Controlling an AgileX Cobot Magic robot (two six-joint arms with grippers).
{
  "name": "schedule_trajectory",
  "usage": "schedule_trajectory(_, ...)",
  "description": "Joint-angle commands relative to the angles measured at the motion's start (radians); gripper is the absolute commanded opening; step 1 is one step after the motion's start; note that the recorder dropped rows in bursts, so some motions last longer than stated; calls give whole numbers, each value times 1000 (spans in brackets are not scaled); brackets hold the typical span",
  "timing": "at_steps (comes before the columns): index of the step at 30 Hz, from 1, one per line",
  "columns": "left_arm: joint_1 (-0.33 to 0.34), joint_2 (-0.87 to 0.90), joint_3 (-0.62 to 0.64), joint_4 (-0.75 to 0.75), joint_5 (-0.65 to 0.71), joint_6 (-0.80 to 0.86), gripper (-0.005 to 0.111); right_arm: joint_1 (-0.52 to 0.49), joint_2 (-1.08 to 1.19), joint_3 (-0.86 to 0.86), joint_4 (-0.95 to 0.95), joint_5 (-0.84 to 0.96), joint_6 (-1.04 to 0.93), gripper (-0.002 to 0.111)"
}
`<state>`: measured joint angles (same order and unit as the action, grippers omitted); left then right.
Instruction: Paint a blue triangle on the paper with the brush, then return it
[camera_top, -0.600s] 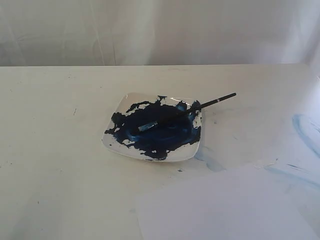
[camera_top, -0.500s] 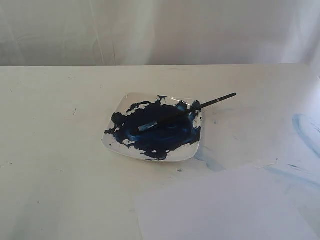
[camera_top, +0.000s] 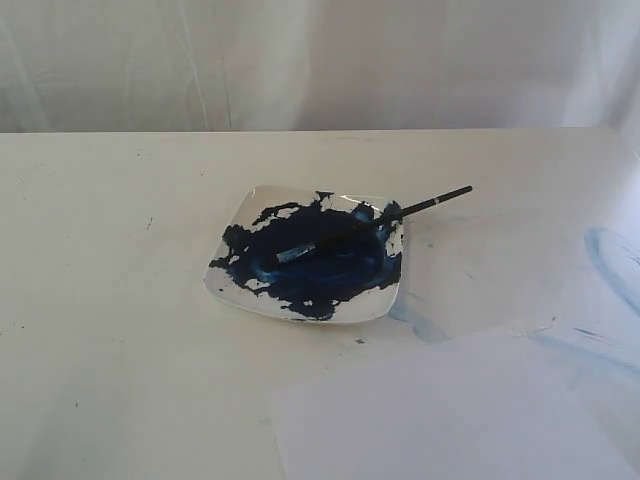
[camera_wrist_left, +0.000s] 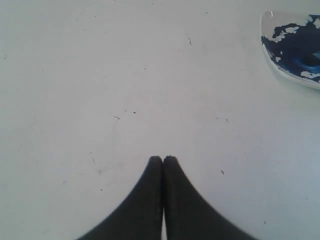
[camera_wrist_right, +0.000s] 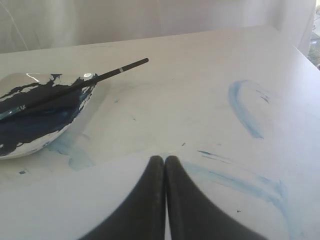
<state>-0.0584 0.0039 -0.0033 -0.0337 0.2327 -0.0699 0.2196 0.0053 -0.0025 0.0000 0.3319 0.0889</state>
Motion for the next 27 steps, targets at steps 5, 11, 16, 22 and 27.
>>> schedule_trajectory(5,-4,-4,3,-3,1,0,0,4,-5,3,0,-409,-6,0)
schedule_trajectory(11,-4,-4,3,-3,1,0,0,4,-5,3,0,-527,25,0)
schedule_trajectory(16,-4,-4,3,-3,1,0,0,4,-5,3,0,-594,36,0)
schedule_trajectory(22,-4,-4,3,-3,1,0,0,4,-5,3,0,-648,173,0)
schedule_trajectory(27,-4,-4,3,-3,1,0,0,4,-5,3,7,-668,173,0)
